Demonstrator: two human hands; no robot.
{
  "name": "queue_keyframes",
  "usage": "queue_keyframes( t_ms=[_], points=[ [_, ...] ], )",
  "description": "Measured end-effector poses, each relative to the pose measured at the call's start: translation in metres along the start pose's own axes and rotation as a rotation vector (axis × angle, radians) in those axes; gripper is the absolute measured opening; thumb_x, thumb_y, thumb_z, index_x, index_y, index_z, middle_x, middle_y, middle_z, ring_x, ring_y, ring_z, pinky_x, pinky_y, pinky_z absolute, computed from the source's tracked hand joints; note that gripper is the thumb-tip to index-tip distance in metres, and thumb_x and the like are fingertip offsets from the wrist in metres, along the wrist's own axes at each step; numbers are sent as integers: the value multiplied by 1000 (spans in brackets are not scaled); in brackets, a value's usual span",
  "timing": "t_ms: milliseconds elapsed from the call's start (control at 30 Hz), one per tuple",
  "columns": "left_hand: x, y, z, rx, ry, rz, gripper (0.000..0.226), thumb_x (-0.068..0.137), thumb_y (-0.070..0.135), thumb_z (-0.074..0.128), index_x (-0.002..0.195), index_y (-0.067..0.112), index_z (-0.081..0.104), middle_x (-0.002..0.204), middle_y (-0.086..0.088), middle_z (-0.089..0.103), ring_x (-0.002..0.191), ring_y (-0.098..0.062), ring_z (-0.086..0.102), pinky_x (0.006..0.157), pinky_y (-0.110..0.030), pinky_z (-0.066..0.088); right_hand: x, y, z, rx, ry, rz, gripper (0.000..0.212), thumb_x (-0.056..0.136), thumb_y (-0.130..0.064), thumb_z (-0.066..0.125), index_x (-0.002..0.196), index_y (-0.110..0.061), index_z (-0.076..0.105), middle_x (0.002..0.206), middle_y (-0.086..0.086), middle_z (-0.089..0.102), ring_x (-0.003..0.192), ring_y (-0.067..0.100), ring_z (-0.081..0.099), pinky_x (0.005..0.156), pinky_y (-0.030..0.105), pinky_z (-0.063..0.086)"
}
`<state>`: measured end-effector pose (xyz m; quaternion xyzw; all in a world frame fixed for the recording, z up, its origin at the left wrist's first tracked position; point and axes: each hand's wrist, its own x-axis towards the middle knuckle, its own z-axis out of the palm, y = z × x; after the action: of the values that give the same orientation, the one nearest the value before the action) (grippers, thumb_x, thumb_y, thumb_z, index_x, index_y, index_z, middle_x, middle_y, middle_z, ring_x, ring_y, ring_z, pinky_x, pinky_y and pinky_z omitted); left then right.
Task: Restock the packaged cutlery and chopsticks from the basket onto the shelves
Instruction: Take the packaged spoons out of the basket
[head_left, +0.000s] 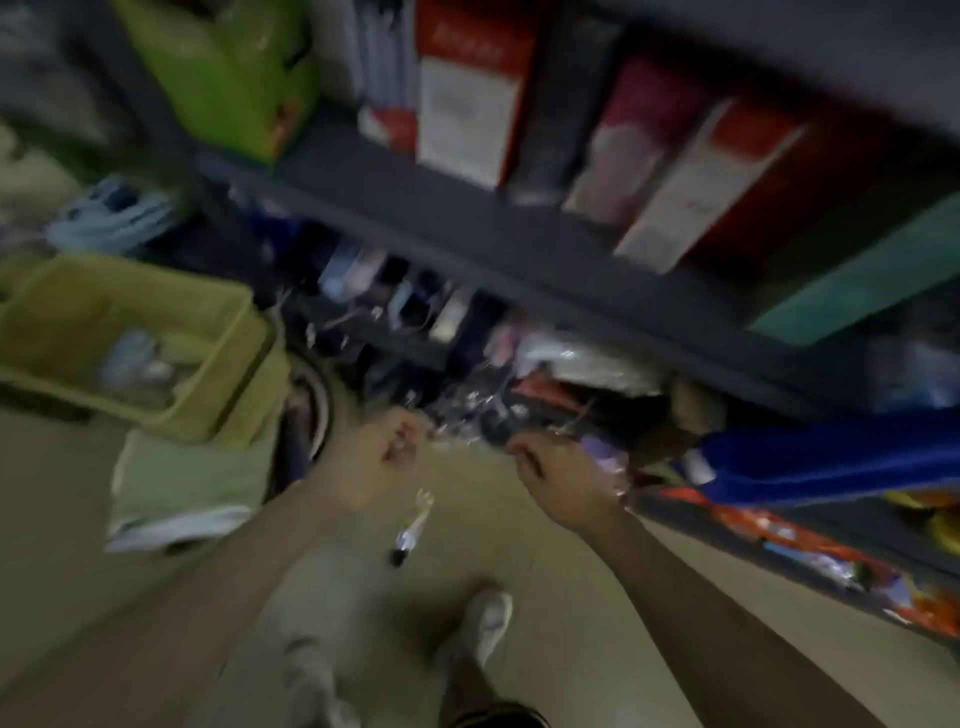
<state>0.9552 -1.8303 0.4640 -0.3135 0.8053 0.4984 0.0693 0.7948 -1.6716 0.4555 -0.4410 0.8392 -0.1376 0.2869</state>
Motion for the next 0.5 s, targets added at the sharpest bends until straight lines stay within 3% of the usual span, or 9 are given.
queue_keyframes(
  t_ms=[133, 267, 367, 500],
  points=[
    [-9, -118, 35, -8, 62, -226, 26, 75, 32, 49, 94, 20, 62, 81, 3, 54, 79, -18, 53, 76, -26, 41, 49, 17, 154, -11, -325, 70, 24, 92, -17, 43, 107, -11, 62, 111, 13, 64, 100, 31, 60, 84, 37, 49],
    [26, -233, 95, 51, 35, -324, 19, 84, 8, 55, 103, 8, 59, 93, -3, 62, 82, -25, 62, 73, -22, 43, 86, 60, 295, -127, -478, 102, 29, 93, -19, 41, 115, -13, 57, 120, 11, 57, 114, 28, 55, 91, 33, 44],
    [65, -303, 145, 49, 8, -319, 19, 84, 6, 55, 102, 7, 58, 93, -3, 61, 78, -22, 60, 58, -8, 35, 108, 99, 381, -269, -579, 82, 30, 94, -20, 39, 122, -15, 50, 124, 10, 48, 117, 29, 51, 90, 36, 44],
    [123, -382, 205, 32, 31, -324, 17, 83, 6, 56, 100, 10, 58, 91, 0, 62, 70, -19, 57, 54, -7, 36, 149, 158, 481, -414, -579, 34, 33, 92, -16, 38, 124, -12, 49, 124, 9, 49, 116, 28, 50, 88, 39, 44]
  ],
)
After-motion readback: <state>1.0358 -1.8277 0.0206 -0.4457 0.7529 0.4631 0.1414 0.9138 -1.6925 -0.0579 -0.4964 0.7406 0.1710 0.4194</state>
